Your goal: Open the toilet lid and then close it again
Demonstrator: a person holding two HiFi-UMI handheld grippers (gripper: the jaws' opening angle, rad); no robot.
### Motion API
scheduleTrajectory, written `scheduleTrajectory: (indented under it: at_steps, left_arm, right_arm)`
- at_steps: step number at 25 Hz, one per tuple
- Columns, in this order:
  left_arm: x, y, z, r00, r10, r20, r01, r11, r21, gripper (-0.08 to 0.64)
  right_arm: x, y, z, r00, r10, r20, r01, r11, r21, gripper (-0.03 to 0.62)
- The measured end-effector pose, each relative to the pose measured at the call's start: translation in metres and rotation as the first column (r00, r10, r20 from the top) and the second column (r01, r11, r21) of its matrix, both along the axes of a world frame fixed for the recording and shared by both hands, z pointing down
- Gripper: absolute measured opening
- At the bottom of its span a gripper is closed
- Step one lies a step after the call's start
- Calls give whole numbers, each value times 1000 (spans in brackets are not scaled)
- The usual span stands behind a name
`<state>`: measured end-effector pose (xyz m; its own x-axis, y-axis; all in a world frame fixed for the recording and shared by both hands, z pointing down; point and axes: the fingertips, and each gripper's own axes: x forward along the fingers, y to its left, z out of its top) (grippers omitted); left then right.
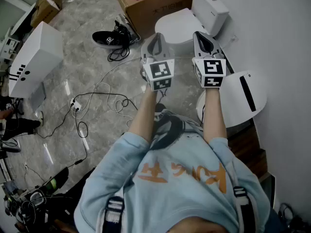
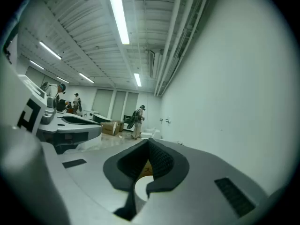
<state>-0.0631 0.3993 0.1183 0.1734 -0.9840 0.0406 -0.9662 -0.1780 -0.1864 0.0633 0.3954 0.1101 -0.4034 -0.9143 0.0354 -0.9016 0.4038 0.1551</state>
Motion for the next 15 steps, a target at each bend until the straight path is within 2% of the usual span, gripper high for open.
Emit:
scheduleTrajectory:
  at_steps: [3, 8, 15]
  left_arm:
    - [2, 3, 0, 1000, 1, -8, -1, 1000, -7, 26]
    - [-23, -7, 12, 998, -42, -41, 40, 998, -38, 26]
    - [-27, -66, 52, 994, -27, -103, 17, 995, -95, 28]
  right_arm:
    - [12, -1, -5, 998, 58, -21, -58, 998, 29, 12]
    - [-5, -10, 0, 999, 33, -28, -33, 999, 24, 12]
    - [6, -54, 37, 996, 66, -61, -68, 997, -30, 12]
